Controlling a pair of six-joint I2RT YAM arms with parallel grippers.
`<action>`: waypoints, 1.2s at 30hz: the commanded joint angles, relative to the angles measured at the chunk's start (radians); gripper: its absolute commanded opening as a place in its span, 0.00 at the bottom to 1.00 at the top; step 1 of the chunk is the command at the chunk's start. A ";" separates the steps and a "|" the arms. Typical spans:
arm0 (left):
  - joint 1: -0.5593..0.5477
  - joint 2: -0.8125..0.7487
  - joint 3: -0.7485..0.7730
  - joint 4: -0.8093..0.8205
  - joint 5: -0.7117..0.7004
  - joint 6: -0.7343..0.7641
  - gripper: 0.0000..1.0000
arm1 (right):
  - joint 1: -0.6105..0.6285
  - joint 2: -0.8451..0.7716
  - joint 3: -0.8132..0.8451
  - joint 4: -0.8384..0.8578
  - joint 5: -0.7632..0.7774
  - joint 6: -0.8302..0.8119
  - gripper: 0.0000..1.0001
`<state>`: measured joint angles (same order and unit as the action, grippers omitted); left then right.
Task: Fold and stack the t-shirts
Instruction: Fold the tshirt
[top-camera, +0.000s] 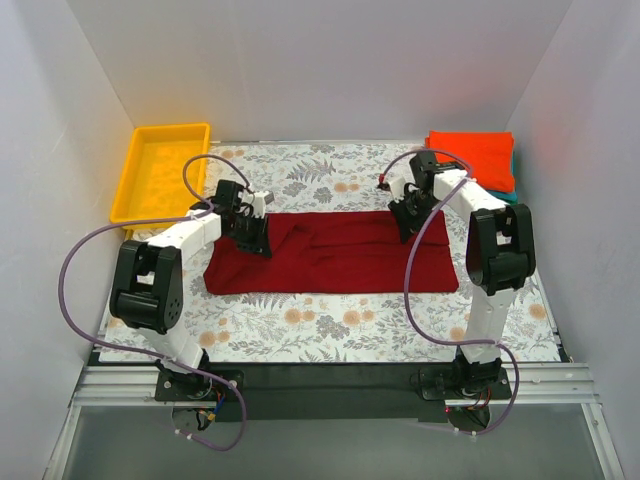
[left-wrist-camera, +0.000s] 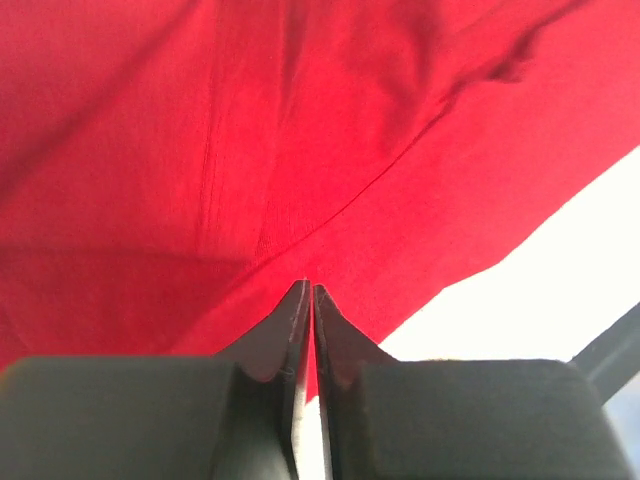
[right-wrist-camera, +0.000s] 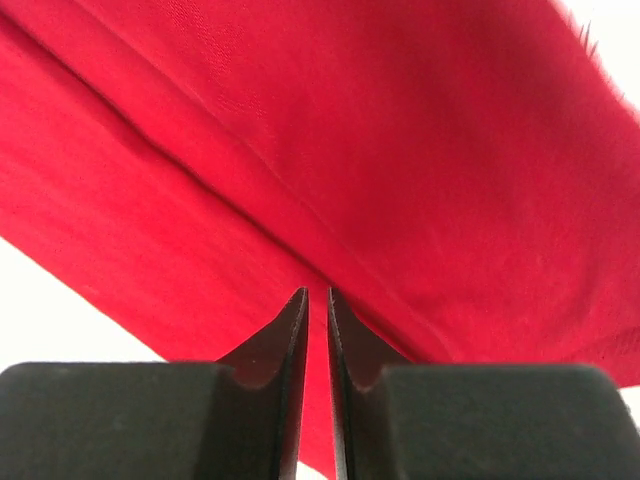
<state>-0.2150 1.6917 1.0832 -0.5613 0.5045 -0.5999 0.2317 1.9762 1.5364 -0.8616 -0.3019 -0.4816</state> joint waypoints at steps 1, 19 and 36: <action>-0.050 -0.026 -0.029 -0.034 -0.182 -0.165 0.01 | 0.009 0.021 -0.039 -0.048 0.116 -0.083 0.17; -0.049 0.599 1.114 -0.231 -0.478 0.078 0.15 | 0.632 -0.307 -0.156 -0.129 -0.244 -0.126 0.13; -0.044 0.174 0.342 -0.060 -0.248 -0.023 0.14 | 0.294 0.107 0.316 0.064 -0.265 0.205 0.20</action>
<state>-0.2634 1.9217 1.4910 -0.6147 0.2131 -0.6189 0.5194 2.0315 1.7309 -0.8482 -0.5011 -0.3714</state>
